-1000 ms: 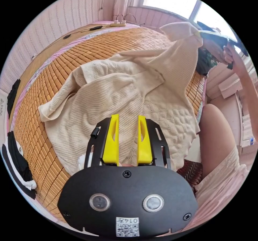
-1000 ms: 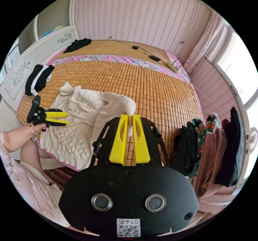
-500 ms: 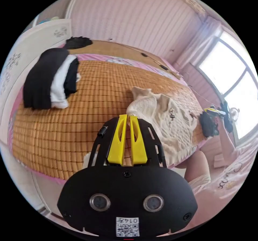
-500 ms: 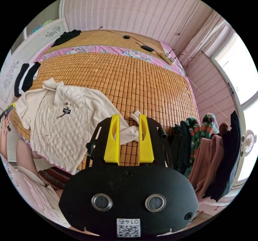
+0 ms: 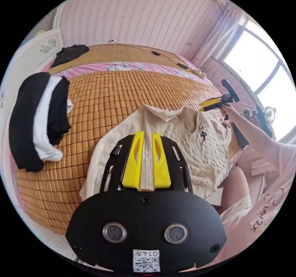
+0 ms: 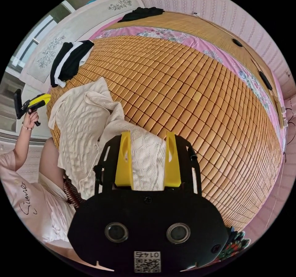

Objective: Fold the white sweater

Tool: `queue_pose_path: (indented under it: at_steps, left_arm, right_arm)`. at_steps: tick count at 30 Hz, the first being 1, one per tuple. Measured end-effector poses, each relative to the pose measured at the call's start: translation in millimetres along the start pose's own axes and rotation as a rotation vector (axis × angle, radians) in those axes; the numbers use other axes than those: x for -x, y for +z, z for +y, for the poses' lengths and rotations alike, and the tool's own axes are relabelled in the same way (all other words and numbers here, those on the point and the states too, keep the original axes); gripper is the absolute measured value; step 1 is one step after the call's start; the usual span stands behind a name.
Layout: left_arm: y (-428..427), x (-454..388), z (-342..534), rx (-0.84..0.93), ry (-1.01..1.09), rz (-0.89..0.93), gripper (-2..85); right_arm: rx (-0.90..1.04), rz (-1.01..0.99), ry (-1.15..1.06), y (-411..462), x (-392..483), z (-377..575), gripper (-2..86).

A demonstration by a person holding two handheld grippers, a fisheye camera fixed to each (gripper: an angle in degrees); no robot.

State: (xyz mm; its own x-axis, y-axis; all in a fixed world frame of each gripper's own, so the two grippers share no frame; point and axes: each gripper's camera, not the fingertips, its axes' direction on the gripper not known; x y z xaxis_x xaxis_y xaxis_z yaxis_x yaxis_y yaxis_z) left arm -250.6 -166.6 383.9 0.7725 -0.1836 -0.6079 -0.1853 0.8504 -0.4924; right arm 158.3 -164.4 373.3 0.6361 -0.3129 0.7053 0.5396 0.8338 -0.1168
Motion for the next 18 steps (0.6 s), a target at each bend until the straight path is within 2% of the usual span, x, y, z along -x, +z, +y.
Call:
queue_pose_path:
  at_steps: [3,8,13,18]
  left_arm:
    - [51.6,-18.7,-29.9,0.077,0.066,0.044,6.7]
    - [87.5,-27.9,-48.7,0.122,0.1,0.071,6.9]
    - [95.4,-17.3,-49.4,0.127,0.103,0.07,6.9]
    - [86.9,-4.4,-45.3,0.132,0.128,0.035,6.9]
  right_arm:
    - [-0.006,-0.026,-0.044,12.1,14.4,14.6,5.2]
    - [-0.057,0.067,-0.161,3.9,64.3,70.1,3.3]
    - [-0.055,0.096,-0.245,-3.9,92.2,102.1,5.5]
    - [-0.182,-0.04,-0.218,-58.3,68.4,87.1,11.1]
